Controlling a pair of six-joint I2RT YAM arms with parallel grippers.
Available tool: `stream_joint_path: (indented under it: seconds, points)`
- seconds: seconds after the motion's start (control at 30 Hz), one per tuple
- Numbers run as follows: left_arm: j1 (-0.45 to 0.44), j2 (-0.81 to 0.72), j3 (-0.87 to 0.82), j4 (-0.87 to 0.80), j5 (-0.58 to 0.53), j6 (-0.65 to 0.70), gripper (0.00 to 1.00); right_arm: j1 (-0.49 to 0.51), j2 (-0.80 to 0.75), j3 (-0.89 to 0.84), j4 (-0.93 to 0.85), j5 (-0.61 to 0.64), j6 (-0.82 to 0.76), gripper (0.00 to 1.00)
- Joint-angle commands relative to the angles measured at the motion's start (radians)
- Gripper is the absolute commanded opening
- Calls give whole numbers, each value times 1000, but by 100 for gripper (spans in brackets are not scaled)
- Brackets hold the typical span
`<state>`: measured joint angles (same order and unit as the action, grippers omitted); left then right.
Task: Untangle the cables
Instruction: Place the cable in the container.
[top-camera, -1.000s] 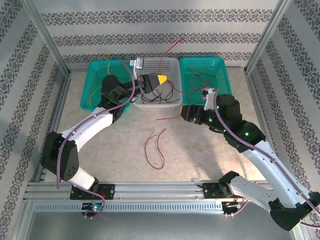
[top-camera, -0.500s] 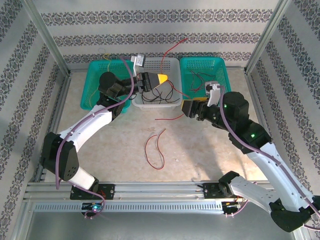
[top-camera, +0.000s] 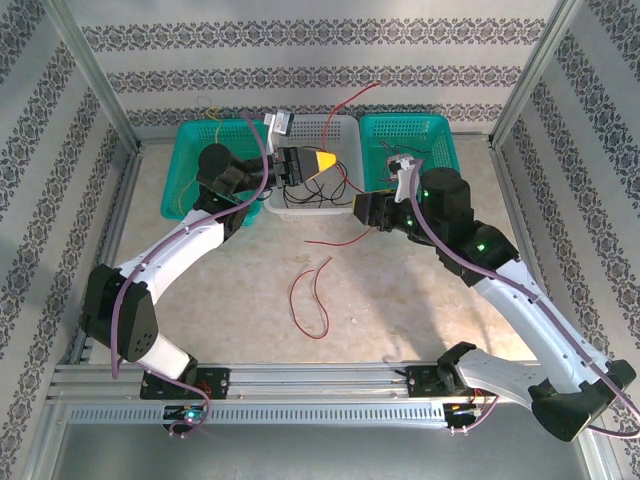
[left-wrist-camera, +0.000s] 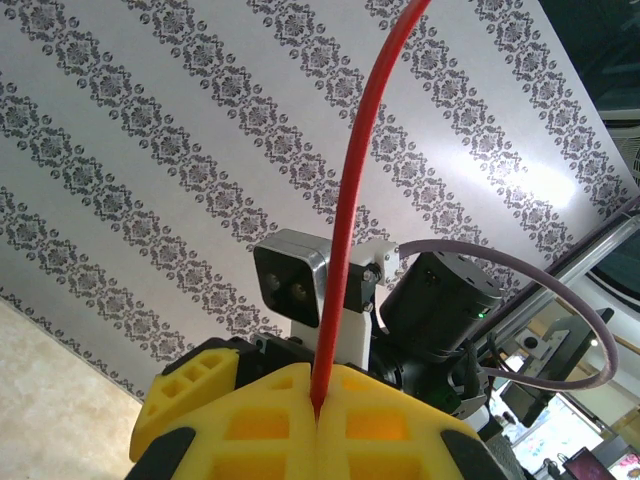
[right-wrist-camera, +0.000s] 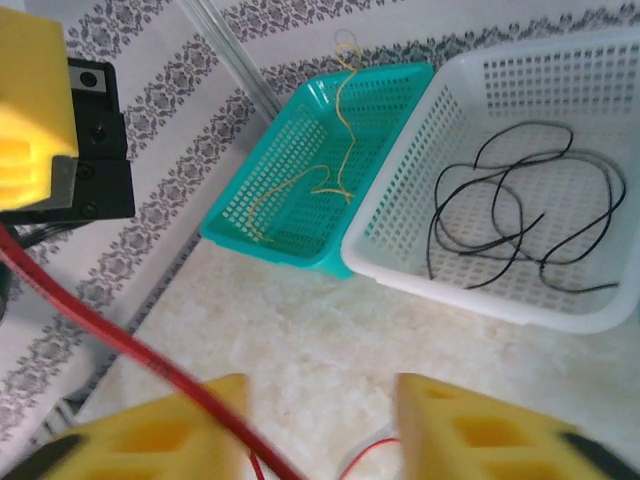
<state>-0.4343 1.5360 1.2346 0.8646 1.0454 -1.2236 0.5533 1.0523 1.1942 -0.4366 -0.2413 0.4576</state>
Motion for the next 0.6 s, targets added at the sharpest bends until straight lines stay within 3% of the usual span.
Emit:
stream_joint_path:
  seconds: [0.0, 0.23, 0.57]
  points:
    - [20, -38, -12, 24, -15, 47, 0, 19, -18, 15, 28, 0, 0, 25]
    - [23, -6, -26, 114, -108, 10, 0, 64, -50, -70, 74, 16, 63, 0]
    - [29, 20, -51, 134, -220, -5, 0, 74, -133, -149, 163, 67, 135, 0]
